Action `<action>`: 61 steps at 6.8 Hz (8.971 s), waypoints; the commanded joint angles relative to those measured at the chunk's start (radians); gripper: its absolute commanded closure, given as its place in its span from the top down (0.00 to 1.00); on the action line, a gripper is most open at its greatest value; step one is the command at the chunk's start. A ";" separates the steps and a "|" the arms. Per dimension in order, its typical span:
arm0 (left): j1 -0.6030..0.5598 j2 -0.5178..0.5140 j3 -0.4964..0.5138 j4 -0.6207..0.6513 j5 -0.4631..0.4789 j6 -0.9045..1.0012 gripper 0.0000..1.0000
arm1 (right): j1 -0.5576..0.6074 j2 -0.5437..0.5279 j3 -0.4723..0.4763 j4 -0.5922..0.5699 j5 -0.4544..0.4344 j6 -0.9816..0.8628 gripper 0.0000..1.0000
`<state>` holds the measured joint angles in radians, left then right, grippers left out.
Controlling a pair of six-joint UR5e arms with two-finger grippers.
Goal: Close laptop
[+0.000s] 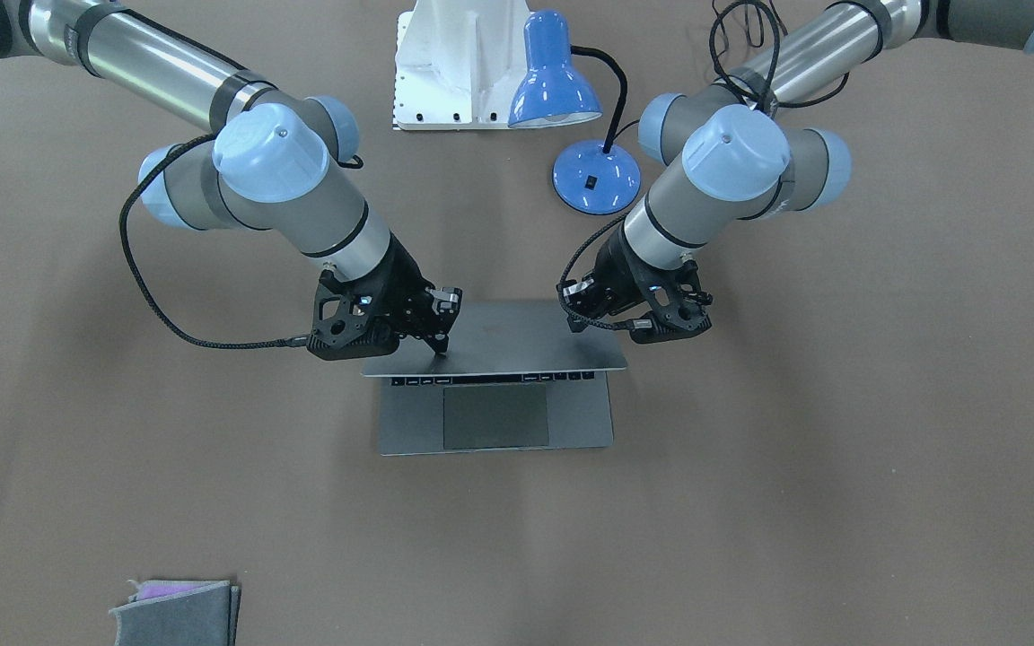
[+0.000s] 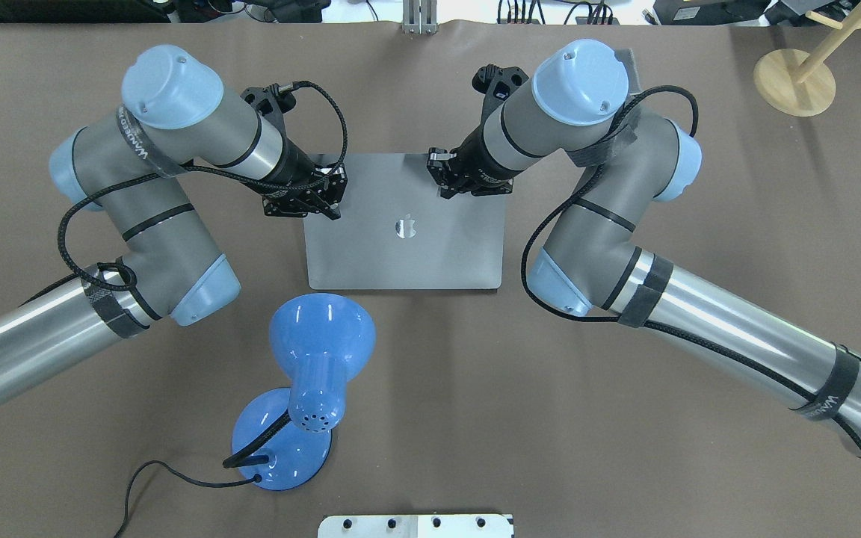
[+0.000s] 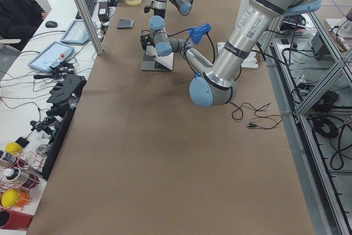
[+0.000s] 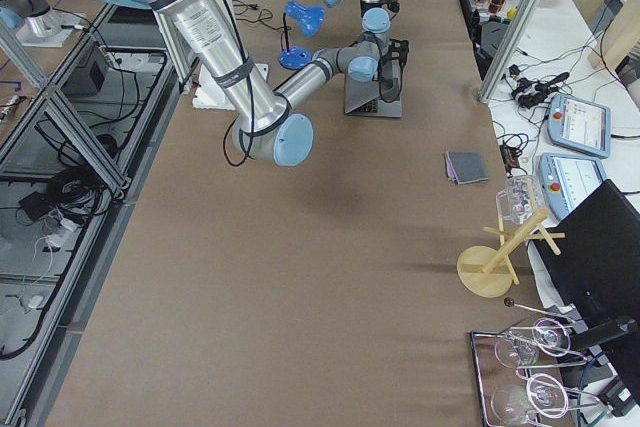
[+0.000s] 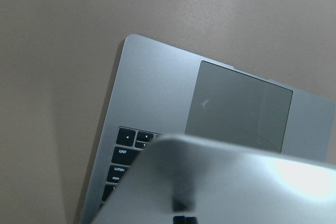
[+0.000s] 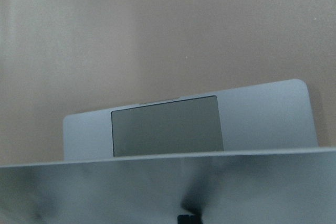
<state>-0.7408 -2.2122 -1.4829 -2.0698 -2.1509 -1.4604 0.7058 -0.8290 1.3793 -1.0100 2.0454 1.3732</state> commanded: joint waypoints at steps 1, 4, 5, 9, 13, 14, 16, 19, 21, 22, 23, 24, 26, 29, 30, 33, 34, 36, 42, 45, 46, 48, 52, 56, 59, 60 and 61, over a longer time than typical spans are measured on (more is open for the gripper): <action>0.000 -0.020 0.077 -0.039 0.029 0.005 0.00 | 0.000 0.030 -0.136 0.096 -0.020 -0.002 0.00; 0.003 -0.076 0.235 -0.125 0.095 0.009 0.00 | -0.002 0.056 -0.186 0.097 -0.024 -0.002 0.00; 0.004 -0.078 0.260 -0.141 0.126 0.032 0.00 | 0.000 0.056 -0.192 0.097 -0.024 -0.003 0.00; -0.011 -0.089 0.242 -0.138 0.114 0.029 0.00 | 0.024 0.083 -0.203 0.091 -0.007 -0.005 0.02; -0.150 0.001 -0.004 0.115 -0.047 0.061 0.99 | 0.151 0.012 0.012 -0.177 0.177 -0.083 1.00; -0.210 0.059 -0.084 0.217 -0.063 0.174 0.99 | 0.185 -0.048 0.115 -0.350 0.179 -0.220 1.00; -0.371 0.168 -0.228 0.495 -0.098 0.538 0.99 | 0.297 -0.129 0.248 -0.754 0.241 -0.560 1.00; -0.624 0.405 -0.281 0.542 -0.106 1.022 0.99 | 0.492 -0.306 0.354 -0.831 0.249 -0.783 1.00; -0.733 0.482 -0.266 0.542 -0.156 1.188 0.99 | 0.599 -0.428 0.322 -0.806 0.219 -1.065 1.00; -0.738 0.511 -0.264 0.542 -0.159 1.206 0.99 | 0.639 -0.458 0.255 -0.805 0.216 -1.203 1.00; -0.738 0.531 -0.252 0.542 -0.161 1.206 0.99 | 0.668 -0.464 0.198 -0.783 0.228 -1.236 1.00; -0.747 0.540 -0.226 0.542 -0.208 1.204 0.99 | 0.669 -0.478 0.198 -0.779 0.230 -1.253 1.00; -0.772 0.603 -0.201 0.522 -0.286 1.216 0.99 | 0.685 -0.534 0.210 -0.777 0.242 -1.255 1.00; -0.828 0.625 -0.169 0.525 -0.276 1.315 0.99 | 0.733 -0.562 0.216 -0.777 0.282 -1.339 1.00; -0.830 0.623 -0.165 0.525 -0.274 1.316 0.99 | 0.754 -0.573 0.230 -0.780 0.282 -1.367 1.00; -0.830 0.623 -0.163 0.527 -0.273 1.316 0.99 | 0.788 -0.631 0.233 -0.777 0.282 -1.494 1.00; -0.830 0.623 -0.163 0.527 -0.273 1.316 0.99 | 0.799 -0.637 0.233 -0.776 0.283 -1.496 1.00; -0.830 0.623 -0.165 0.527 -0.273 1.316 0.99 | 0.820 -0.650 0.233 -0.777 0.285 -1.539 1.00; -0.842 0.623 -0.163 0.528 -0.226 1.316 0.99 | 0.828 -0.647 0.231 -0.777 0.294 -1.528 1.00; -0.842 0.623 -0.162 0.528 -0.227 1.316 0.99 | 0.828 -0.642 0.233 -0.777 0.295 -1.527 1.00; -0.842 0.625 -0.162 0.528 -0.227 1.316 0.99 | 0.828 -0.641 0.233 -0.777 0.294 -1.527 1.00; -0.842 0.625 -0.162 0.528 -0.227 1.316 0.99 | 0.828 -0.641 0.233 -0.777 0.295 -1.527 1.00; -0.842 0.623 -0.162 0.528 -0.227 1.316 0.99 | 0.828 -0.641 0.244 -0.777 0.294 -1.527 1.00; -0.842 0.623 -0.162 0.530 -0.227 1.316 0.99 | 0.828 -0.642 0.247 -0.777 0.294 -1.524 1.00; -0.842 0.623 -0.162 0.530 -0.227 1.316 0.99 | 0.828 -0.641 0.248 -0.777 0.292 -1.524 1.00; -0.842 0.623 -0.162 0.530 -0.227 1.316 0.99 | 0.828 -0.639 0.248 -0.777 0.292 -1.522 1.00; -0.842 0.623 -0.162 0.530 -0.227 1.316 0.99 | 0.828 -0.639 0.250 -0.777 0.292 -1.519 1.00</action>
<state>-1.5831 -1.5892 -1.6444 -1.5401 -2.3777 -0.1442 1.5340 -1.4685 1.6278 -1.7871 2.3377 -0.1486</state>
